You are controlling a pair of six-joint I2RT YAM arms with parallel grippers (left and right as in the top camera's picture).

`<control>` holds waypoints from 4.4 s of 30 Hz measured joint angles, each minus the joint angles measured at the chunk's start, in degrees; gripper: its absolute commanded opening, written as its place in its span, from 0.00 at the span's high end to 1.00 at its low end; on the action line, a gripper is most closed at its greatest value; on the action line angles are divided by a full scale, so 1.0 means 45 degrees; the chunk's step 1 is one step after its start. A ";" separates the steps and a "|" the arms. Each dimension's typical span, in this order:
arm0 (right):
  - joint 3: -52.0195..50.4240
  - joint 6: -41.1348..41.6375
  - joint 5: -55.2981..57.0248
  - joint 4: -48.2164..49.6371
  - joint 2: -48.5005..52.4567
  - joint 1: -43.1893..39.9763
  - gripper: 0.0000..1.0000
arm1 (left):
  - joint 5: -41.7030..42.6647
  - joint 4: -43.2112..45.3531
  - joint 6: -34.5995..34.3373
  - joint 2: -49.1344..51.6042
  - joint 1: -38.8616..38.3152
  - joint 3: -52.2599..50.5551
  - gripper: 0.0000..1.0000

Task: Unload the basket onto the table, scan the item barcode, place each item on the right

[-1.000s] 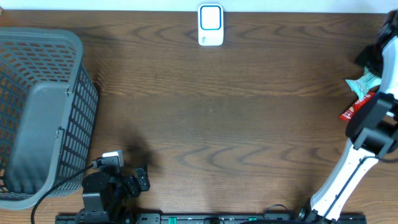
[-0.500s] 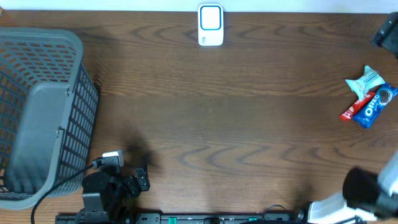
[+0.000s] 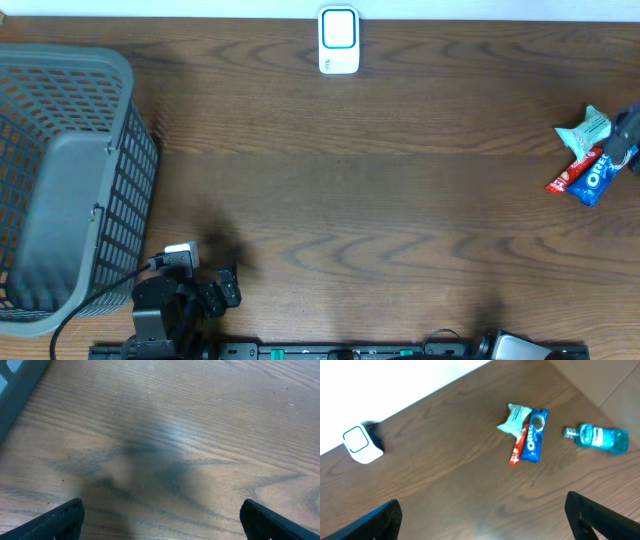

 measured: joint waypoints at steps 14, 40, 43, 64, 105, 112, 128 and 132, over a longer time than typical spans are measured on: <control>-0.1234 -0.2380 -0.0767 0.4731 -0.2832 0.0583 0.01 | 0.0000 0.0005 0.0000 0.0000 0.0000 0.0000 0.00; -2.1260 -0.3070 -0.2210 1.9861 -1.5110 0.3497 0.01 | 0.0010 0.0000 0.0000 0.0000 0.0000 0.0000 0.00; -2.3134 -0.3079 -0.2205 2.1138 -1.5863 0.3657 0.01 | 0.0019 0.0000 0.0000 0.0000 0.0000 0.0000 0.00; -2.9696 -0.3079 -0.0699 2.2178 -1.7694 0.4143 0.01 | 0.0034 0.0000 0.0000 0.0000 0.0000 0.0000 0.00; -2.9725 -0.3079 -0.0155 2.0682 -1.7724 0.4143 0.01 | -0.0296 0.4877 0.0015 0.0019 0.0000 -0.0238 0.00; -2.9730 -0.3079 -0.0155 2.0667 -1.7724 0.4143 0.01 | -0.0772 1.0608 0.0753 0.0000 0.0000 -0.0238 0.00; -2.9730 -0.3079 -0.0155 2.0672 -1.7724 0.4148 0.01 | -0.1826 1.1351 0.2788 -0.0359 -0.0423 -0.2885 0.00; -2.9735 -0.3079 -0.0155 2.0667 -1.7728 0.4148 0.01 | -0.2176 1.1176 0.2827 -0.0374 -0.0423 -0.3410 0.00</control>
